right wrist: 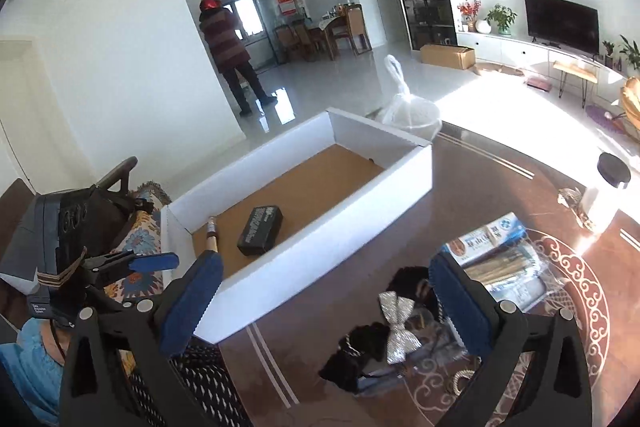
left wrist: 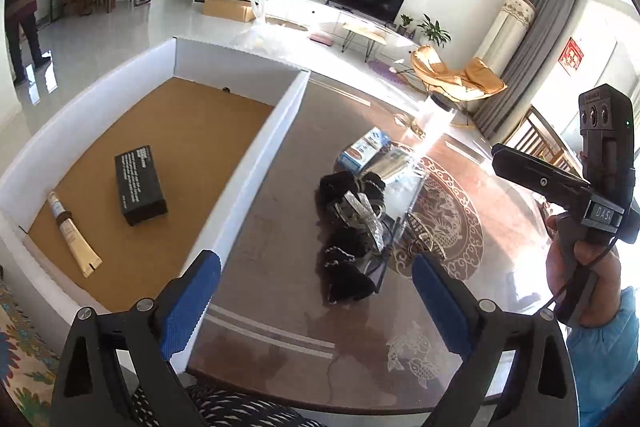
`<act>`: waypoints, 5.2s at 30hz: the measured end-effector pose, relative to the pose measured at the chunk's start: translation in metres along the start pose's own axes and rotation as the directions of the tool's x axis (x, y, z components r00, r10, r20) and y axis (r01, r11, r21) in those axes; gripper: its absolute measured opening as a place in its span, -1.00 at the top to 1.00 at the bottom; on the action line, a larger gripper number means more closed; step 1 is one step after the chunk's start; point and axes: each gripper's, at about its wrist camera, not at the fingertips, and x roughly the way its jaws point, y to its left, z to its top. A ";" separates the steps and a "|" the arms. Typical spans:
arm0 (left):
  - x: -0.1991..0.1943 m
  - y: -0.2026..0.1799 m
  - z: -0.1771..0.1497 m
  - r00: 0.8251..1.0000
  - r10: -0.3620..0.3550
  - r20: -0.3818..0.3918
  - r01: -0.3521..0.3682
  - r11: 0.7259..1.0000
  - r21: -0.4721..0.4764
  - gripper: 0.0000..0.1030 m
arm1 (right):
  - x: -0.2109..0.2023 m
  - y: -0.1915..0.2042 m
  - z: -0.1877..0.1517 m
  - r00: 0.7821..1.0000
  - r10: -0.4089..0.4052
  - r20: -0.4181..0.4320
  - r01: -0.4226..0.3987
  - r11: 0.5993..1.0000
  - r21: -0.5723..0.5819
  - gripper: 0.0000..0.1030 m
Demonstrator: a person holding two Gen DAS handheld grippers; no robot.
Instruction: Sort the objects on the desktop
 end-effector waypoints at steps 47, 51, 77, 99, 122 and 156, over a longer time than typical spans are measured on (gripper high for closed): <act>0.157 -0.049 -0.077 0.956 0.286 -0.069 -0.276 0.952 0.131 -1.00 | 0.037 -0.110 -0.216 0.871 -0.441 -0.214 0.471 0.874 0.116 -1.00; 0.157 -0.049 -0.078 0.956 0.286 -0.068 -0.276 0.952 0.131 -1.00 | 0.037 -0.110 -0.216 0.871 -0.442 -0.214 0.471 0.874 0.116 -1.00; 0.155 -0.049 -0.078 0.955 0.288 -0.067 -0.277 0.952 0.130 -1.00 | 0.037 -0.110 -0.216 0.871 -0.442 -0.214 0.472 0.874 0.116 -1.00; 0.156 -0.049 -0.078 0.955 0.289 -0.068 -0.279 0.952 0.129 -1.00 | 0.038 -0.110 -0.216 0.871 -0.442 -0.213 0.471 0.874 0.116 -1.00; 0.156 -0.050 -0.078 0.955 0.288 -0.069 -0.278 0.952 0.130 -1.00 | 0.037 -0.110 -0.217 0.871 -0.442 -0.213 0.472 0.874 0.116 -1.00; 0.176 -0.034 -0.033 0.983 0.167 -0.079 -0.159 0.983 0.096 -1.00 | 0.038 -0.110 -0.217 0.872 -0.442 -0.212 0.472 0.874 0.117 -1.00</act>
